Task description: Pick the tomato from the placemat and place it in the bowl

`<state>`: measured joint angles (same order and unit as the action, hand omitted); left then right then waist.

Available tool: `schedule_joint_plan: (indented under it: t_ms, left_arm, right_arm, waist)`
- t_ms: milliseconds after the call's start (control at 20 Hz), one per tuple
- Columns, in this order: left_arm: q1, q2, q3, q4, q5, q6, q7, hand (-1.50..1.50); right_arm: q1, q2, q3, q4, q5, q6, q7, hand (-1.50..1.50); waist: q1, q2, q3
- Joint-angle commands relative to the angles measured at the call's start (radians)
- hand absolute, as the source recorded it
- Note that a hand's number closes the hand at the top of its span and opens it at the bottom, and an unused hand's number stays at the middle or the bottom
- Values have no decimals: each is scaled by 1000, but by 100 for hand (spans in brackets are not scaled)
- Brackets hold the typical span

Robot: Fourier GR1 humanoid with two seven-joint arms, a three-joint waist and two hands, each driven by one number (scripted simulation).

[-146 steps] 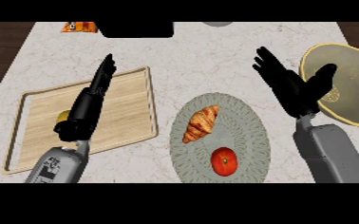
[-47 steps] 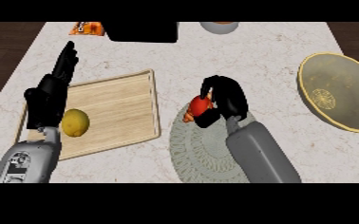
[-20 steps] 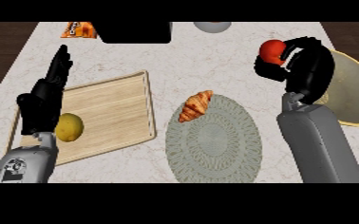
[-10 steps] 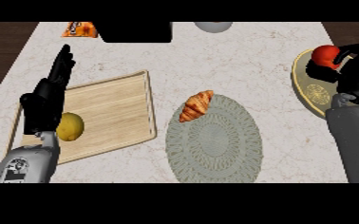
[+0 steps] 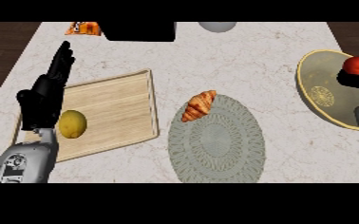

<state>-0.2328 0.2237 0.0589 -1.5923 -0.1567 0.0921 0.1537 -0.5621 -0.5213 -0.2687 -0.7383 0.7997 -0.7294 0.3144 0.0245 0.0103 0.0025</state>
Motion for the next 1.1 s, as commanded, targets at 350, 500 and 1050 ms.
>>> schedule_joint_plan:
  t_ms: [350, 500, 1050]
  left_arm:
    - [-1, -43, -47, -18, -39, 24, 12, 0]
    - [-9, -14, 3, 18, -1, -3, -11, 0]
    - [12, -4, 24, -2, -13, -11, 10, 0]
  right_arm:
    - [-80, -15, -223, 274, -341, 153, -469, -150]
    - [-94, -23, -283, 301, -407, 156, -600, -150]
    - [17, -36, -406, 240, -618, 288, -766, -150]
  waist:
    - [17, 8, 4]
    - [9, 5, 2]
    - [-29, -11, -2]
